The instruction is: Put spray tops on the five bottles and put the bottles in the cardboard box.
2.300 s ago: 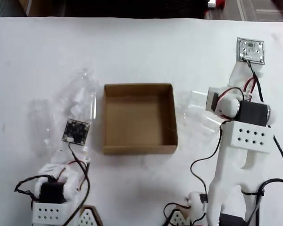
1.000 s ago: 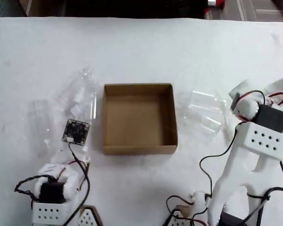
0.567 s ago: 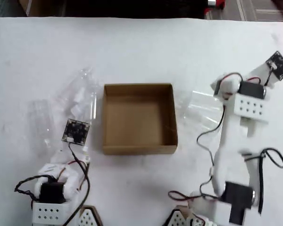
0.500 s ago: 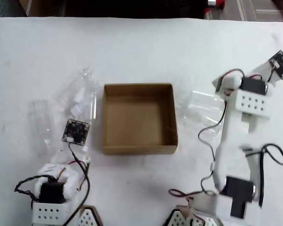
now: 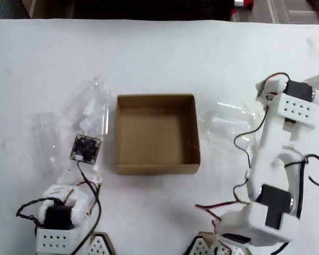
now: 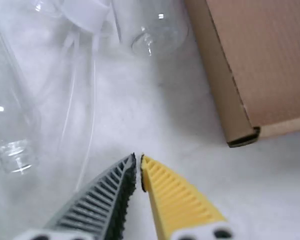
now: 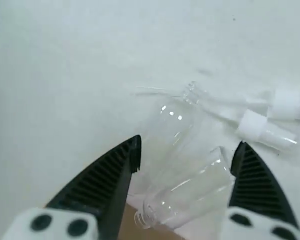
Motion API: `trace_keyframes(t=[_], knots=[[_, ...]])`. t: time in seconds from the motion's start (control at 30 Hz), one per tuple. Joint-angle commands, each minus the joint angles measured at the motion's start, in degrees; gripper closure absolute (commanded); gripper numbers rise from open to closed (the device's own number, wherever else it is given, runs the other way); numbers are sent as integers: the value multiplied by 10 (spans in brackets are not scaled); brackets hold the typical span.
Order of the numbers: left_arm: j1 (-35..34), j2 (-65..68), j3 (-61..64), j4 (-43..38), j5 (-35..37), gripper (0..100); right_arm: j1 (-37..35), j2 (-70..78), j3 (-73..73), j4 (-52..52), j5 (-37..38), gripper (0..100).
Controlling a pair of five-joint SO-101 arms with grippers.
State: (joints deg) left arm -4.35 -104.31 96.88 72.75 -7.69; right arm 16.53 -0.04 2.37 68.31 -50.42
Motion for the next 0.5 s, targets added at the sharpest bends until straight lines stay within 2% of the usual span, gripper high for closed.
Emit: trace_keyframes(t=[0.0, 0.2, 0.47], knots=[[-2, -4, 1, -12, 5, 976, 7, 35, -4, -38, -9, 726], [-2, -4, 1, -12, 6, 976, 14, 111, -6, -80, -13, 726], [-2, -4, 1, -12, 6, 976, 12, 130, -6, -107, -13, 726]])
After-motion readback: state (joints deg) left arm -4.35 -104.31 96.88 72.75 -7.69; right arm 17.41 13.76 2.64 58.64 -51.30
